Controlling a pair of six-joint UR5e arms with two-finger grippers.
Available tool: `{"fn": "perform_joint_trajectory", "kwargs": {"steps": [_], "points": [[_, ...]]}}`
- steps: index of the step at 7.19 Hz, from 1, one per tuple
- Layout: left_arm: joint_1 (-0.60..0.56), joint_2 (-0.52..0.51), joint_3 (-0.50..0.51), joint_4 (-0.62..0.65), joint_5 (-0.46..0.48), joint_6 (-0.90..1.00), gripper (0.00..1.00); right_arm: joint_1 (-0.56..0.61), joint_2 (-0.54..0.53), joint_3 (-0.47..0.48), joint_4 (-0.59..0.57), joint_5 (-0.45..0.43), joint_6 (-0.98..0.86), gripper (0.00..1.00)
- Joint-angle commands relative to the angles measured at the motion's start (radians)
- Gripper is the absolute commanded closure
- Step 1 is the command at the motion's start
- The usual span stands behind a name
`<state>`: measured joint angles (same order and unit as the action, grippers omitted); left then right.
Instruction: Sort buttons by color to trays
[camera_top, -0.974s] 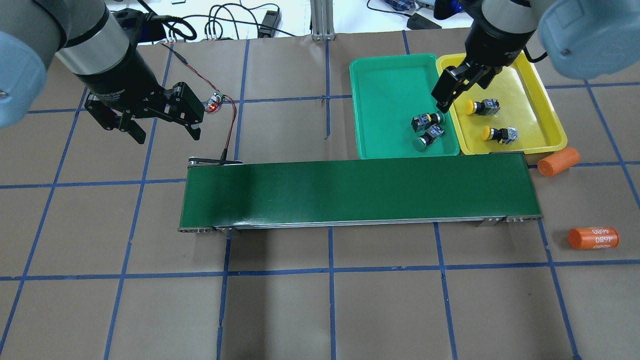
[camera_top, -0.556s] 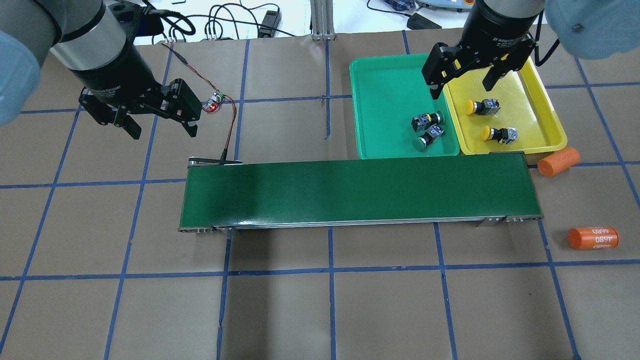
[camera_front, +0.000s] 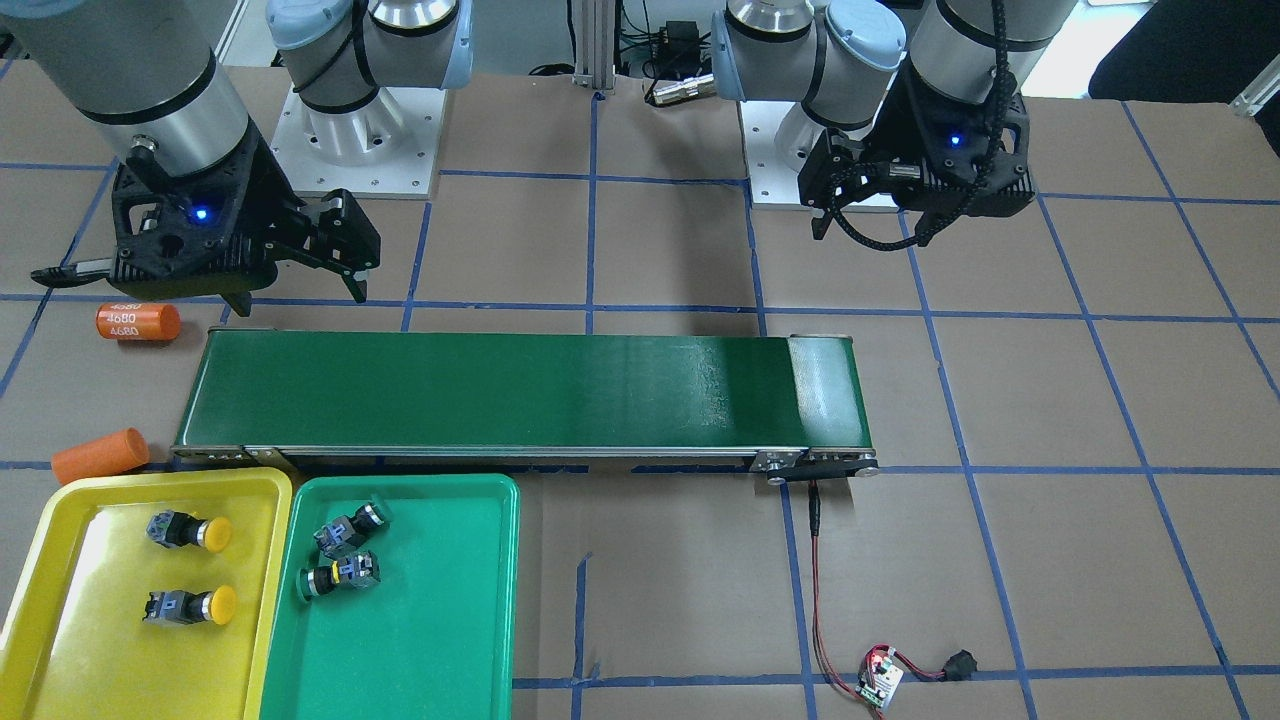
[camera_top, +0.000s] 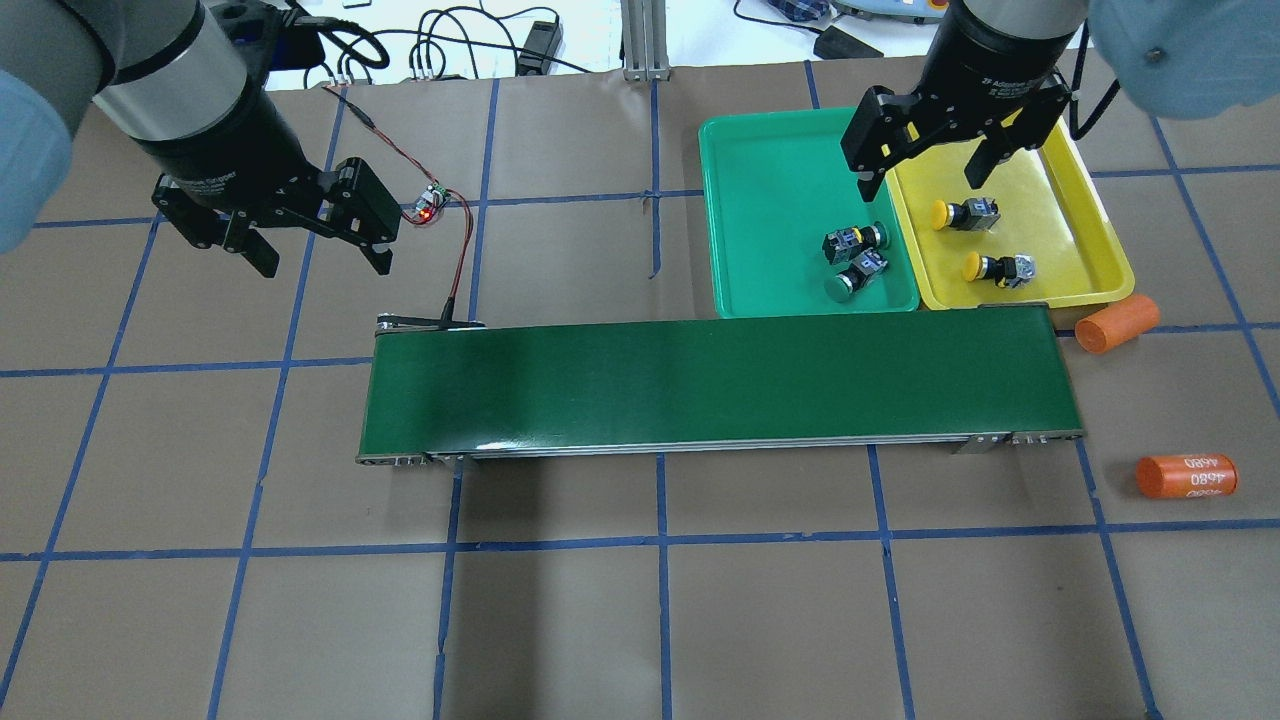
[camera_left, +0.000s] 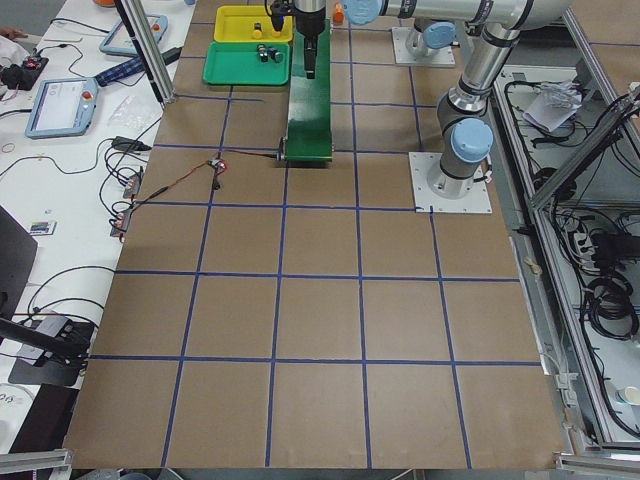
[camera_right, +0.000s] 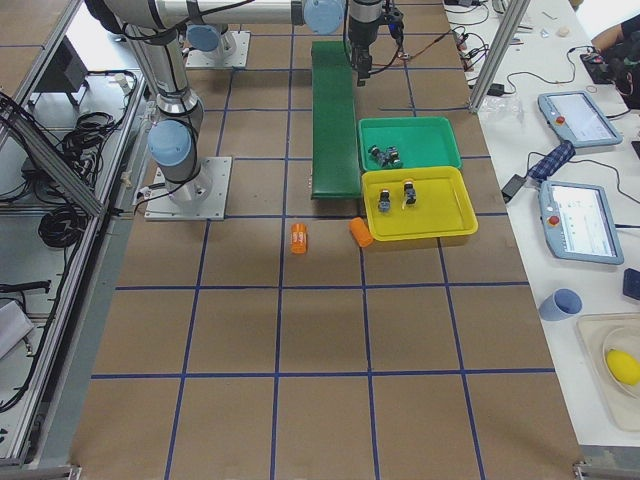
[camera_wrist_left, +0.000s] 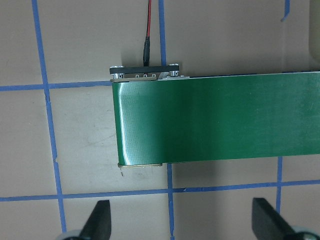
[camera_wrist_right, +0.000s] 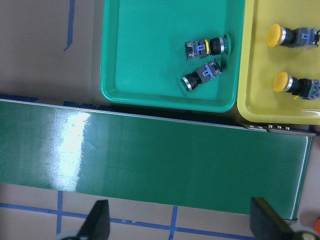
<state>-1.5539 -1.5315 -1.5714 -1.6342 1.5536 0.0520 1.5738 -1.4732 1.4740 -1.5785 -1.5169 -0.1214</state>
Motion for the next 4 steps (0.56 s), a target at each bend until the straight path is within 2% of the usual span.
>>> {"fn": "perform_joint_trajectory", "kwargs": {"steps": [1, 4], "points": [[0.0, 0.001, -0.004, 0.001, 0.0, 0.0, 0.0, 0.0, 0.002, 0.0, -0.001, 0.003, 0.005, 0.0], [0.0, 0.004, -0.006, -0.004, 0.002, 0.0, 0.0, 0.0, 0.004, 0.0, 0.002, 0.003, -0.004, 0.0]]}}
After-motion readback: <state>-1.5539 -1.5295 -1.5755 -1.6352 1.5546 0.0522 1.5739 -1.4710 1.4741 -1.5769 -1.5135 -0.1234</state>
